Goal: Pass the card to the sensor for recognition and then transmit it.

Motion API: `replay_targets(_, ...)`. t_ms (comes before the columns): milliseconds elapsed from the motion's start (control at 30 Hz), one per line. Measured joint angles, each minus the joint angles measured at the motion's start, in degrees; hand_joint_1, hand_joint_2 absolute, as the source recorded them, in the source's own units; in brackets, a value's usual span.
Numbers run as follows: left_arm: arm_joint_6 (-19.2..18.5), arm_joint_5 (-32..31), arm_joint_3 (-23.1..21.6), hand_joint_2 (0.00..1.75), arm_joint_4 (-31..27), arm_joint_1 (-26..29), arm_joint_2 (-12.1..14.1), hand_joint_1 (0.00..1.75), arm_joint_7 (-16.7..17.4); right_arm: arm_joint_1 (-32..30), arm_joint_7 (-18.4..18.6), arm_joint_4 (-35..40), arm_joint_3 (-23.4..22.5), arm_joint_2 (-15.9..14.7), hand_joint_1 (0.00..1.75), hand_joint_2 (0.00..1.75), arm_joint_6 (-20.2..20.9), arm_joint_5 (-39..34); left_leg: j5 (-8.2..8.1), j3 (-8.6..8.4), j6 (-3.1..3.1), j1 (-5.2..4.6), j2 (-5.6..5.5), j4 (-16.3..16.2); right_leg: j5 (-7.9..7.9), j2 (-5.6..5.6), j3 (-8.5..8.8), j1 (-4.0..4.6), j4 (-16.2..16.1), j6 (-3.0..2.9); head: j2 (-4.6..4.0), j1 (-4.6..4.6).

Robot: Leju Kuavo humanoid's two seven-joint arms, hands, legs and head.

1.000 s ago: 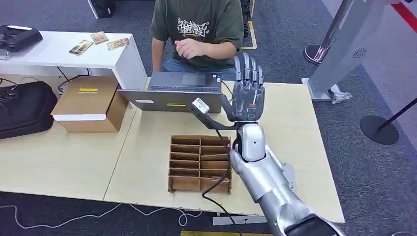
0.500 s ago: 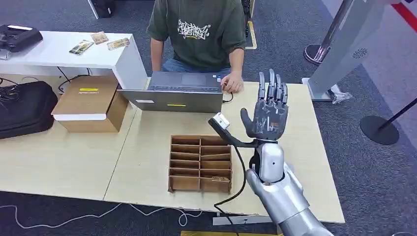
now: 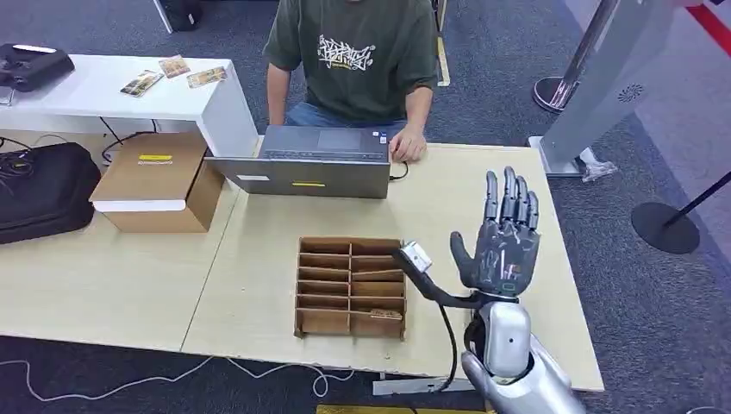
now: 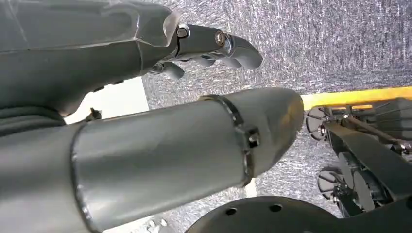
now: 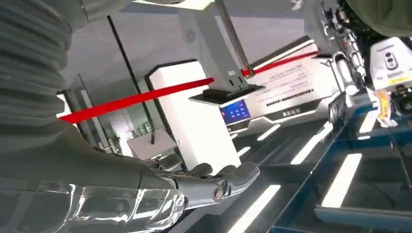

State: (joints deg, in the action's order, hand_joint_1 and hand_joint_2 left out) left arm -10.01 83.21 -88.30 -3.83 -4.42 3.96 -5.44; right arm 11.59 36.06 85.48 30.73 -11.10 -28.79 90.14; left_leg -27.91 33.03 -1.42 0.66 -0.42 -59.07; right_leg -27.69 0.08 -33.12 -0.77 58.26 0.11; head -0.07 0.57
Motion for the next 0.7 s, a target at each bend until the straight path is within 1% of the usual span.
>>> replay_targets(167, -0.1, 0.8, 0.0, 0.00, 0.0, 0.2, 0.0, 0.00, -0.5, -2.5, 2.9, 3.4, 2.1, -2.1, 0.00, 1.75, 2.3, 0.0, 0.00, 0.00, 0.00, 0.00, 0.00, 0.0, 0.00, 0.00, 0.00, 0.00, 0.0, 0.00, 0.00, 0.00)
replay_targets(233, -0.1, 1.2, 0.0, 0.00, 0.0, 0.2, 0.0, 0.00, -0.7, -3.0, 3.5, 4.3, 2.9, -2.8, 0.00, 1.75, 3.0, 0.0, 0.00, 0.01, 0.00, 0.00, 0.00, 0.0, 0.00, 0.00, 0.00, 0.00, 0.0, 0.00, 0.00, -0.02)
replay_targets(467, -0.5, 3.0, 0.1, 0.00, 0.0, 0.7, -0.3, 0.00, -1.1, -5.1, 3.9, 7.1, 4.9, -3.8, 0.00, 1.75, 6.0, 0.0, 0.00, 0.01, 0.00, 0.00, 0.01, 0.0, 0.00, -0.01, 0.00, 0.00, 0.0, 0.00, 0.00, 0.00)
replay_targets(700, -0.9, 3.7, 0.1, 0.00, 0.1, 1.2, -0.7, 0.00, -1.8, -6.8, 3.9, 10.5, 5.6, -4.6, 0.00, 1.75, 11.9, 0.0, 0.00, 0.01, 0.01, -0.01, 0.01, 0.0, -0.01, -0.01, 0.00, 0.00, 0.0, 0.01, 0.00, 0.00)
